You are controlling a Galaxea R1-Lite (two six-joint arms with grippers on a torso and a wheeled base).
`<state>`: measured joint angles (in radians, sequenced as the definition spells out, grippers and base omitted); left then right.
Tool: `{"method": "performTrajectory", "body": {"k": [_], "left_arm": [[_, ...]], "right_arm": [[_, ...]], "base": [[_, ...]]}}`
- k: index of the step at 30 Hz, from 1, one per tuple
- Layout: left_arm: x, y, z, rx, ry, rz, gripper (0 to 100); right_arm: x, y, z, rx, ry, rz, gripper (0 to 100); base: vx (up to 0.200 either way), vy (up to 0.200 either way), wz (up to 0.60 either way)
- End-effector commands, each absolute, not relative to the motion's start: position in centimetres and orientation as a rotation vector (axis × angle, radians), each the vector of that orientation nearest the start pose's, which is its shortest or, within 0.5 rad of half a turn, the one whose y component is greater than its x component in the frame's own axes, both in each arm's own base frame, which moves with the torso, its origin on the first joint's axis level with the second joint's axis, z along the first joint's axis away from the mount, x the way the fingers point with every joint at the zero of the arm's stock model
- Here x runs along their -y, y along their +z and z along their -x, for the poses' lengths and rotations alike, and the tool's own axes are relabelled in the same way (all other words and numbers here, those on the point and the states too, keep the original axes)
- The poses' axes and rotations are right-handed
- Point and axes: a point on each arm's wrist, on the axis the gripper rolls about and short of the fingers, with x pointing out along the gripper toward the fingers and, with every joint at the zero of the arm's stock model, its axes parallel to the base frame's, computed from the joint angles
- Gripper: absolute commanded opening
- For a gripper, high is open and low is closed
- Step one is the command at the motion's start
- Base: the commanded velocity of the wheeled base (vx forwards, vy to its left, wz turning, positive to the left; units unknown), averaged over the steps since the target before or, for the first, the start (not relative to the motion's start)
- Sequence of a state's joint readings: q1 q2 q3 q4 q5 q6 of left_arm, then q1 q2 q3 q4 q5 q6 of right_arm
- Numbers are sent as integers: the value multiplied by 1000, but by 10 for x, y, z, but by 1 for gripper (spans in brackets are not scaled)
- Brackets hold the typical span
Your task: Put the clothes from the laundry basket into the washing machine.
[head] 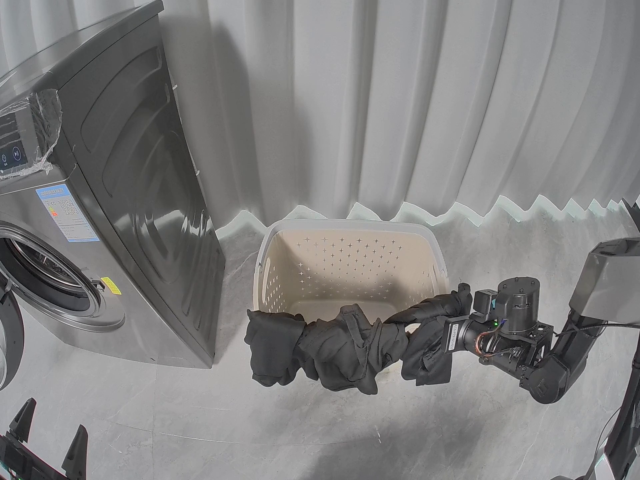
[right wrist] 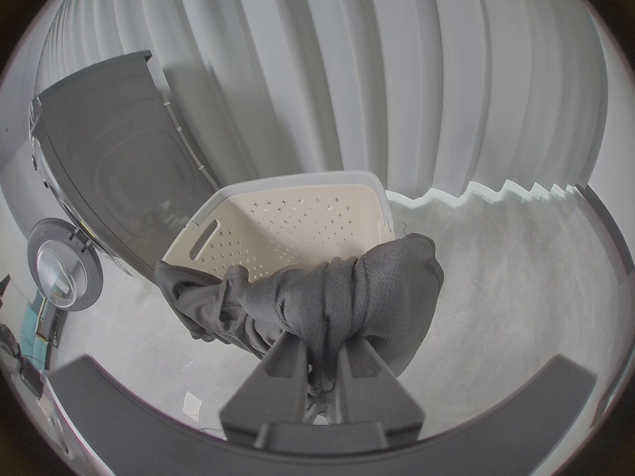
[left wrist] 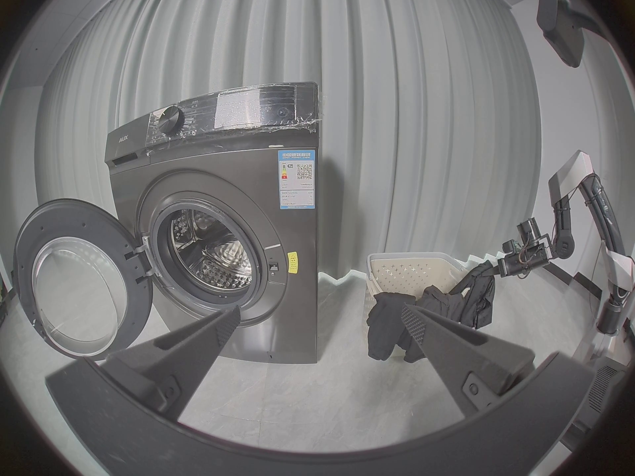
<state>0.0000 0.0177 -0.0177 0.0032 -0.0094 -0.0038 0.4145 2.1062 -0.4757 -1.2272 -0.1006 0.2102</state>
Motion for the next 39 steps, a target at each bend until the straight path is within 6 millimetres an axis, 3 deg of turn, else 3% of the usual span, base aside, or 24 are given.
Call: {"method": "performTrajectory", "body": {"k": [1, 8, 17, 25, 31, 35, 39], "left_arm": [[0, 76, 23, -2, -9, 5, 100], [0, 76, 23, -2, -9, 3, 100], [0, 76, 23, -2, -9, 5, 100], [0, 76, 23, -2, -9, 3, 100], [0, 76, 23, -2, -9, 2, 100], [0, 76, 23, -2, -11, 5, 100], [0, 76, 23, -2, -11, 11, 100]], "right_arm": [[-124, 58, -279, -364, 285, -120, 0], [-129, 80, -268, -296, 321, -138, 0], [-138, 133, -240, -137, 405, -190, 0], [-128, 175, -221, 11, 402, -232, 0], [-112, 212, -194, 113, 409, -261, 0], [-107, 225, -190, 171, 400, -237, 0], [-107, 220, -189, 162, 401, -189, 0]], "base": [[0, 0, 0], [0, 0, 0], [0, 0, 0], [0, 0, 0], [0, 0, 0], [0, 0, 0], [-100, 0, 0]]}}
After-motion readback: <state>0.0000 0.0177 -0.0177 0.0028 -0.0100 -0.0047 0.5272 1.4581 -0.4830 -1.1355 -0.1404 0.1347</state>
